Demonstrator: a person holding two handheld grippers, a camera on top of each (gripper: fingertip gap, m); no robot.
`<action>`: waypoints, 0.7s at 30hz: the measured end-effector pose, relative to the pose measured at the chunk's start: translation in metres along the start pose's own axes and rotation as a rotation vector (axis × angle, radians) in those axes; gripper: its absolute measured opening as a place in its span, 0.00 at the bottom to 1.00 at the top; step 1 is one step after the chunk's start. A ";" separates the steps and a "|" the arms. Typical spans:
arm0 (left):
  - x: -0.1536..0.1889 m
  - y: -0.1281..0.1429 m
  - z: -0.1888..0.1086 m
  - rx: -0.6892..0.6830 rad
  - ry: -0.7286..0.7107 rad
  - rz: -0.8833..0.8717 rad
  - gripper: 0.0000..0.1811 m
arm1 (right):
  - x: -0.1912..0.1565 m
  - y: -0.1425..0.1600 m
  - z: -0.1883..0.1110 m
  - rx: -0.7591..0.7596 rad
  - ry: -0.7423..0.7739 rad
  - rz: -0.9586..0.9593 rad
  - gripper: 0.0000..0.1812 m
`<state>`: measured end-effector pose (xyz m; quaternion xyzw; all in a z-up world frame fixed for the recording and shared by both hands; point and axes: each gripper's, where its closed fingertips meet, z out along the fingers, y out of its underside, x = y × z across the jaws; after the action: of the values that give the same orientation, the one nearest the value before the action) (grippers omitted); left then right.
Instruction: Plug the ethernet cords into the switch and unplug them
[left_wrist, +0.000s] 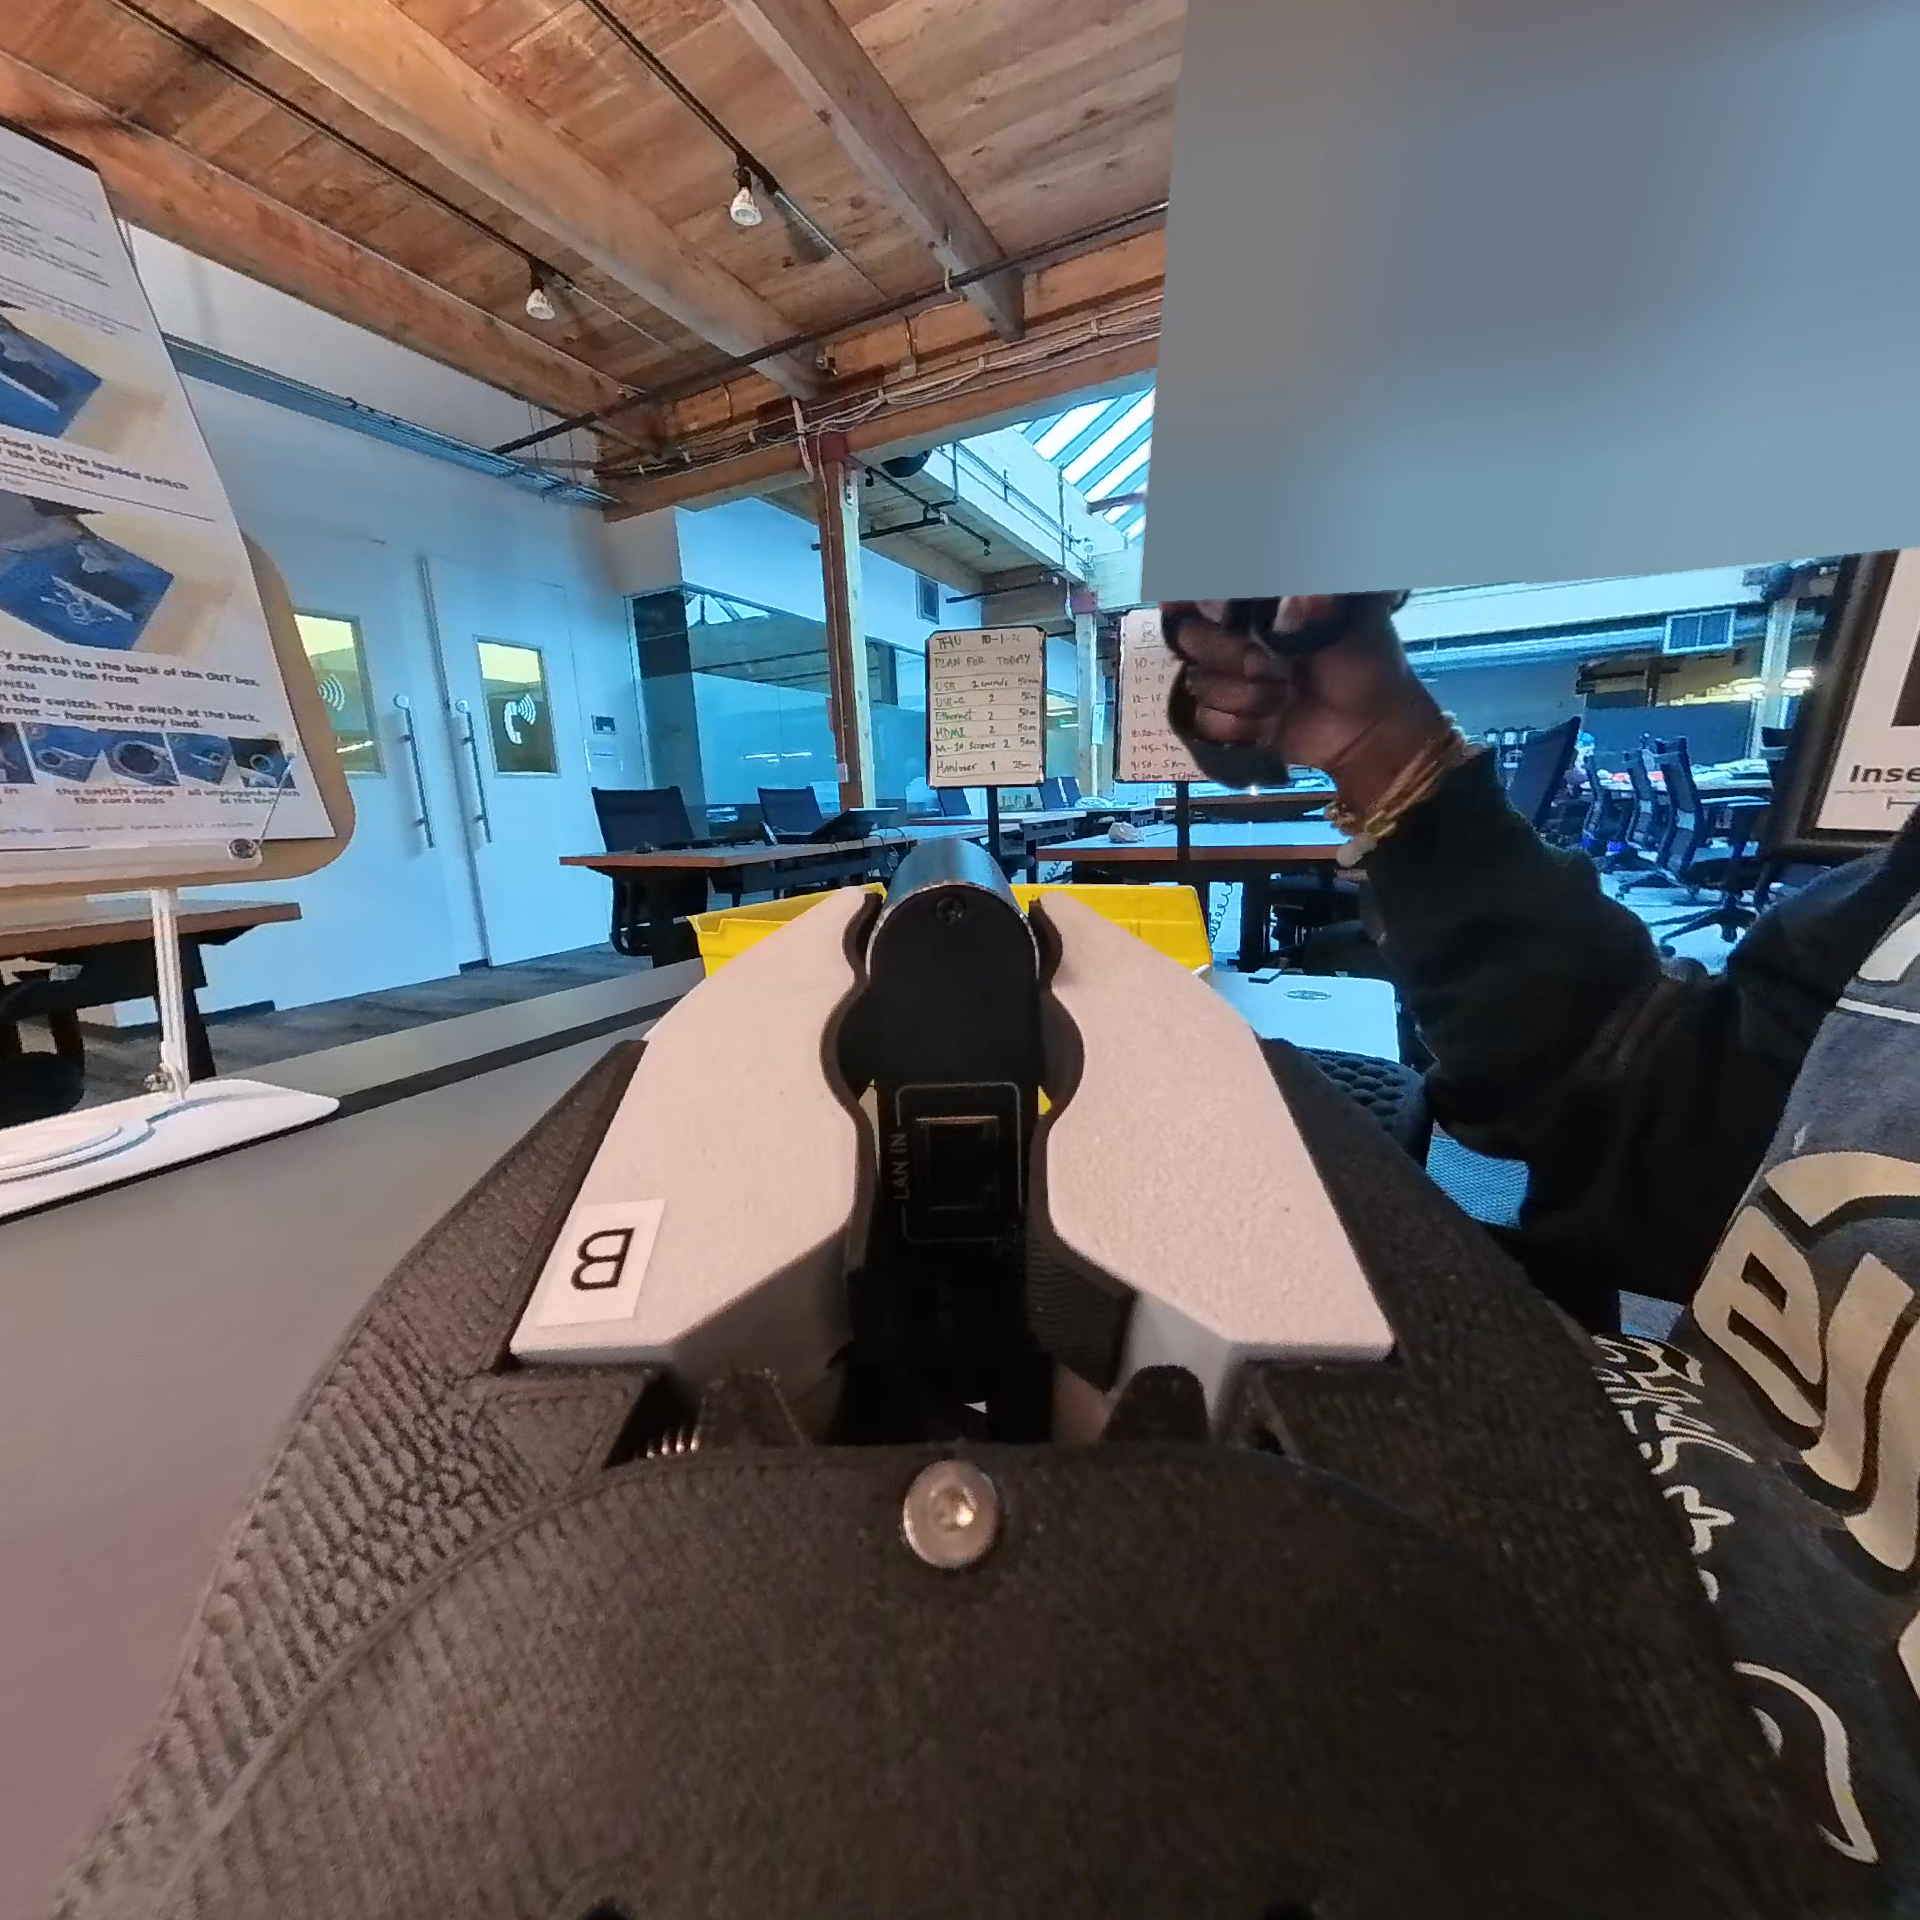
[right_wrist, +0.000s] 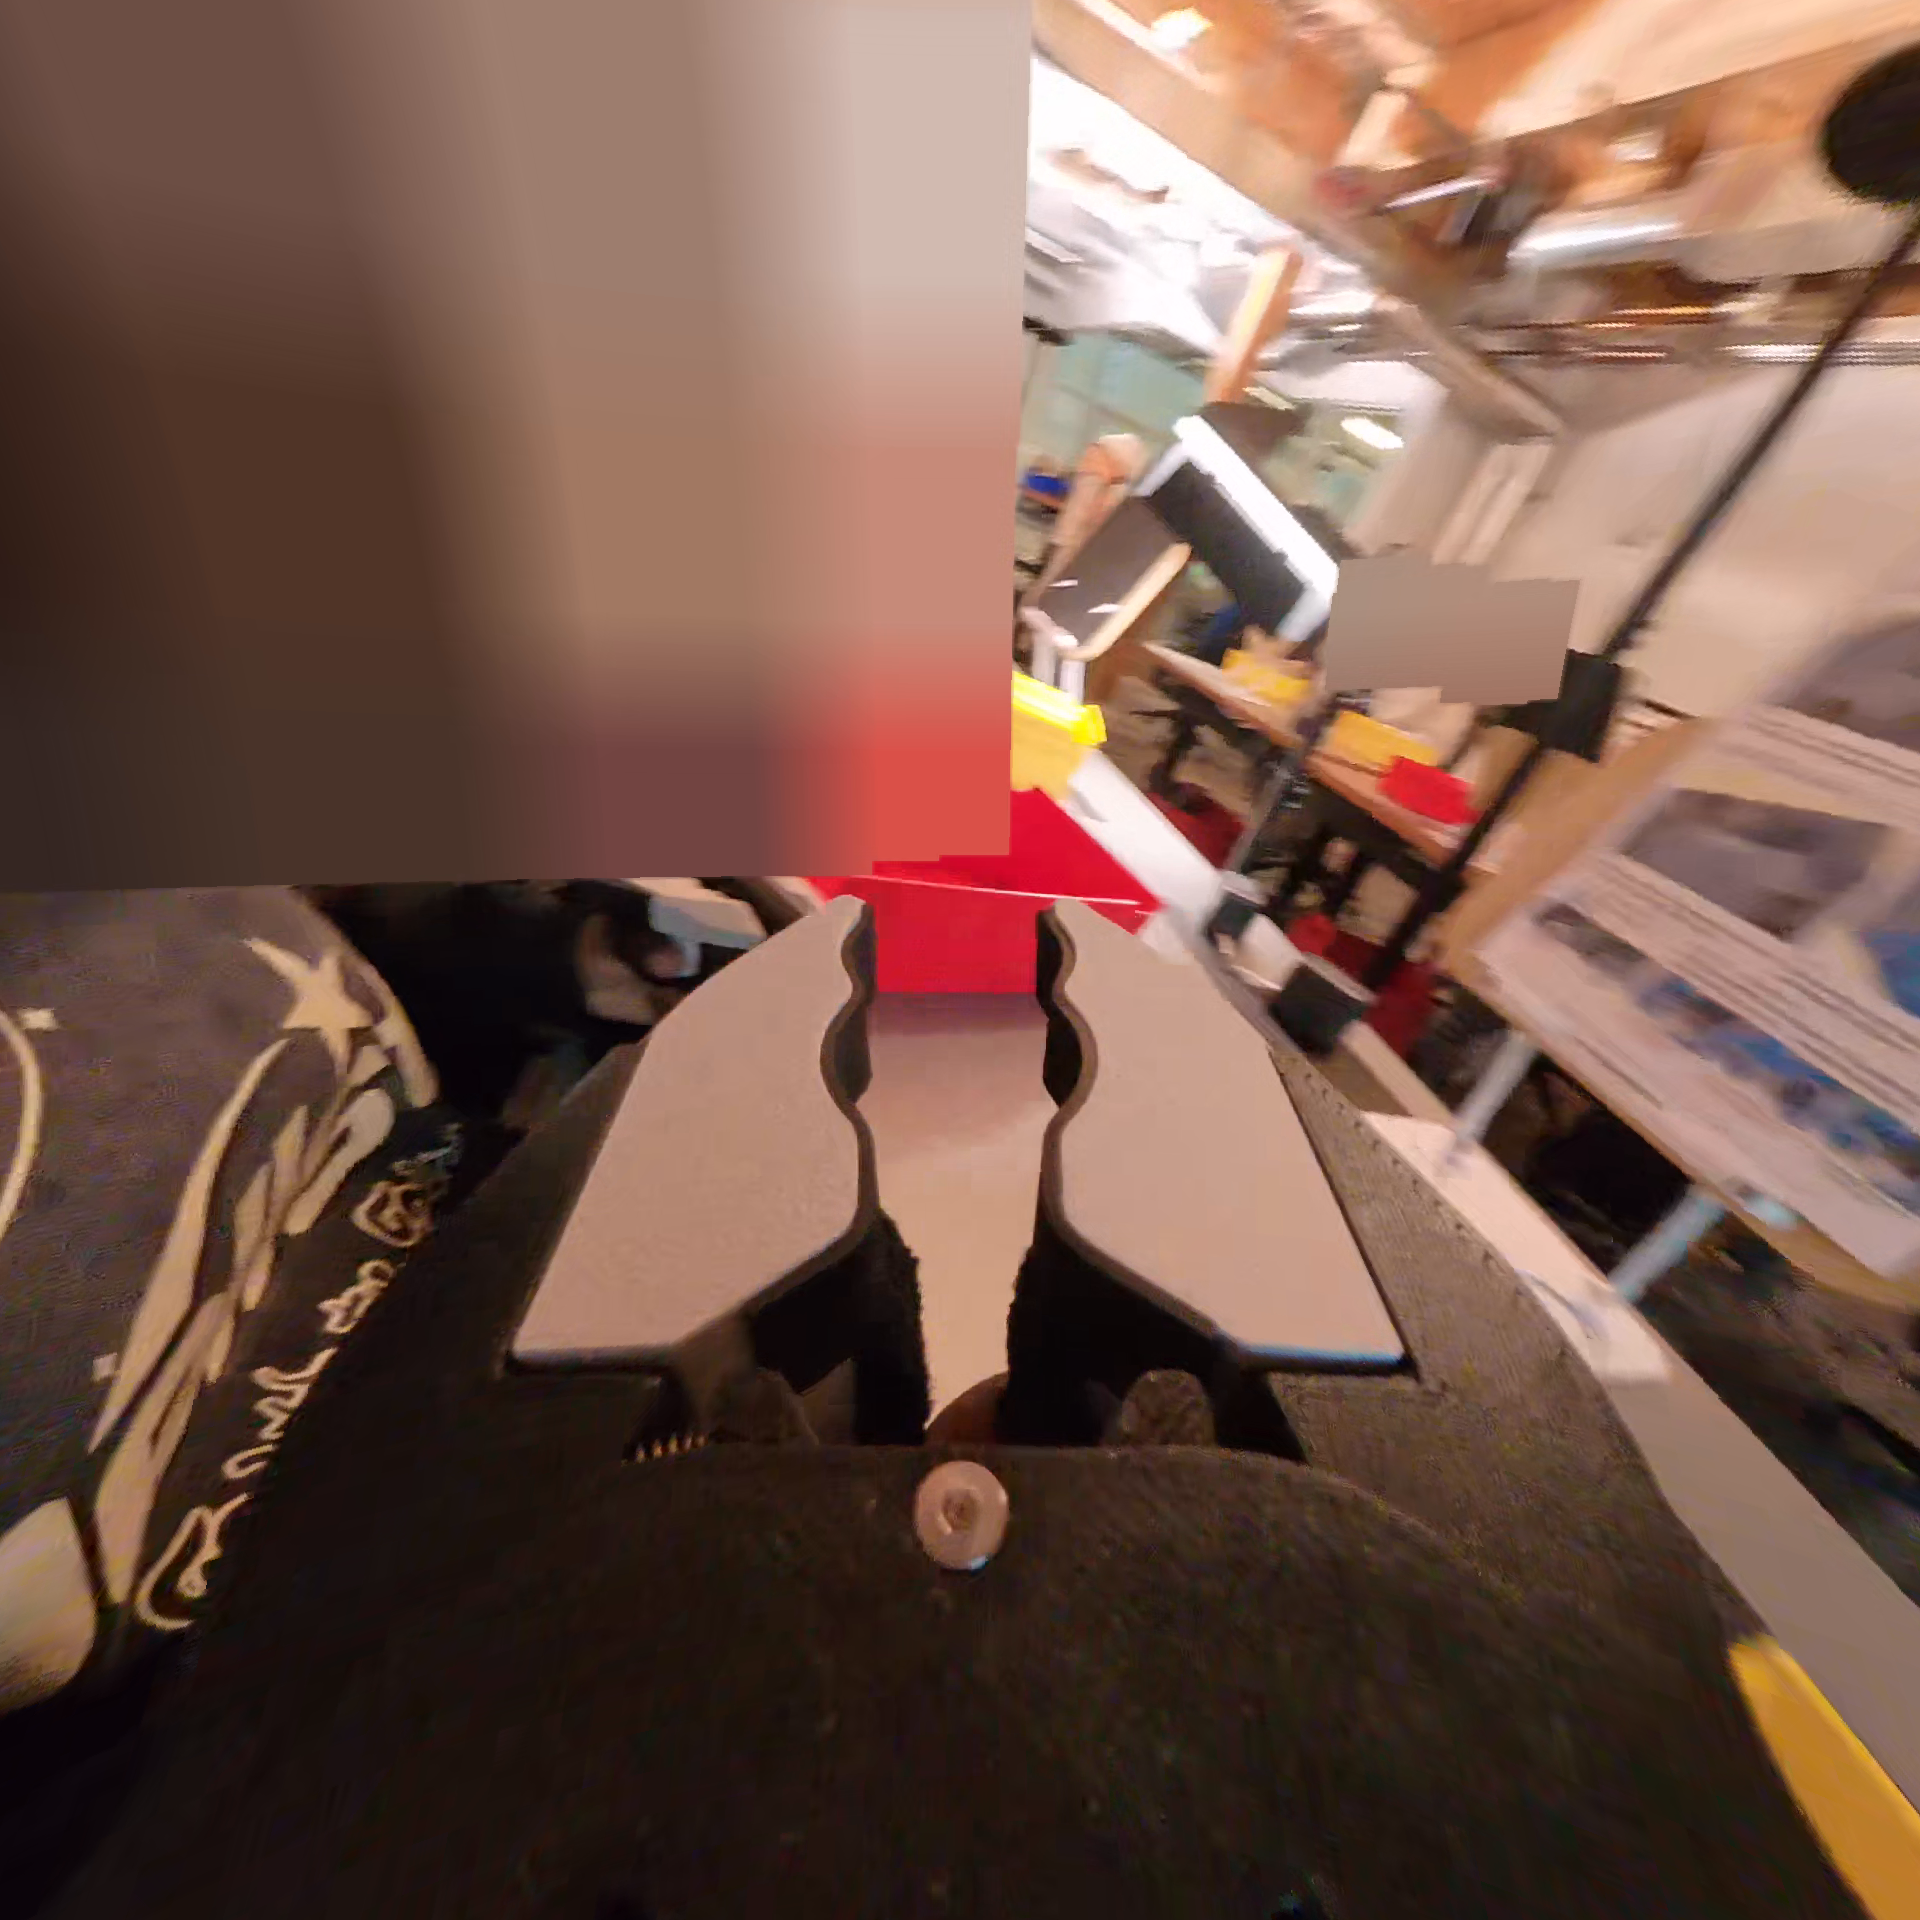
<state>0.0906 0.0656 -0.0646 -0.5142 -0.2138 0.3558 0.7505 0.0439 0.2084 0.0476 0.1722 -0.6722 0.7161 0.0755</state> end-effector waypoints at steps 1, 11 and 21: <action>0.000 0.000 0.000 0.001 0.000 0.000 0.15 | -0.013 0.003 0.014 -0.009 -0.060 -0.013 0.16; 0.001 -0.002 -0.001 0.014 0.006 0.004 0.14 | -0.080 0.096 0.131 -0.107 -0.509 0.443 0.26; 0.006 0.000 0.000 0.002 0.025 0.023 0.15 | -0.088 0.120 0.151 -0.107 -0.460 0.417 0.22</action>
<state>0.0943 0.0697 -0.0647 -0.5204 -0.1982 0.3582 0.7494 0.1073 0.0603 -0.0900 0.1839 -0.7292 0.6219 -0.2182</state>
